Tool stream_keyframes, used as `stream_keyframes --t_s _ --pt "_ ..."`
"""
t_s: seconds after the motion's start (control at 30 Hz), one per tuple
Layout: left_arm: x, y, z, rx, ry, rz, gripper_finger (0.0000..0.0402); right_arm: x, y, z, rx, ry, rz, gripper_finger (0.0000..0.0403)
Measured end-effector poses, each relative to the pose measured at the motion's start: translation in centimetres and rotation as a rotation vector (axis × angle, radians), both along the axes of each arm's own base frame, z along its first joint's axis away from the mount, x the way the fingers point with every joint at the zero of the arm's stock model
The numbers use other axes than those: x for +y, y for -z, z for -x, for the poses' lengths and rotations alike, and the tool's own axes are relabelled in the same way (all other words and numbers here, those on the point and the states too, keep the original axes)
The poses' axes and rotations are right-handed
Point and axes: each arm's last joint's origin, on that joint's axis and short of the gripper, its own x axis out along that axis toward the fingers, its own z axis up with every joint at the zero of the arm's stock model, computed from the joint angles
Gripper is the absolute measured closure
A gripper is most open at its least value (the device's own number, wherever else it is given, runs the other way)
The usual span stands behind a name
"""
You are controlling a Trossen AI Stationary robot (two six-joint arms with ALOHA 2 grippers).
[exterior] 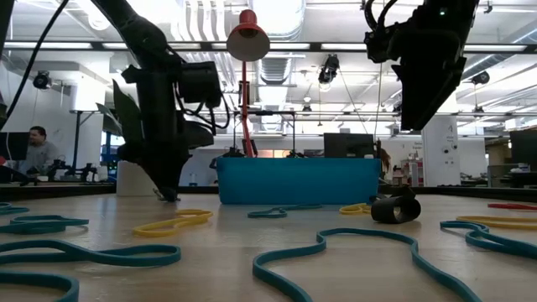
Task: Pick and place rubber bands into bin
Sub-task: Put the blue rubber band into the blue bin
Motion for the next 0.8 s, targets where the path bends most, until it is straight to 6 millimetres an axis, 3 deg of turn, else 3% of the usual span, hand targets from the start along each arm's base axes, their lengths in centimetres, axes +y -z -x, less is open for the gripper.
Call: stream_keyframes --t_s 0.1,0.2,0.47,0.63,0.73,0.8 --pt "-0.2 -0.5 -0.2 -0.019 0.028 0.006 0.0400 0.0 0.0 0.0 -0.001 0.000 0.002 0.0078" --pt "-0.8 -2.5 -0.6 -0.101 0.053 -0.015 0.0401 0.0 0.0 0.0 -0.001 0.000 0.003 0.0078" --pt "-2.3 -12.2 0.4 -0.508 0.072 -0.158 0.0402 0.0 0.0 0.0 -0.003 0.000 0.006 0.0078" --pt "-2.4 -16.6 1.5 -0.710 0.063 -0.224 0.0402 0.0 0.1 0.1 0.002 0.000 0.008 0.0078" --pt "-2.3 -17.3 1.6 -0.701 0.092 -0.266 0.0401 0.0 0.1 0.1 0.002 0.001 0.008 0.0078" --pt "-2.2 -16.1 1.3 -0.615 0.151 -0.279 0.0401 0.0 0.1 0.1 0.001 0.000 0.007 0.0078"
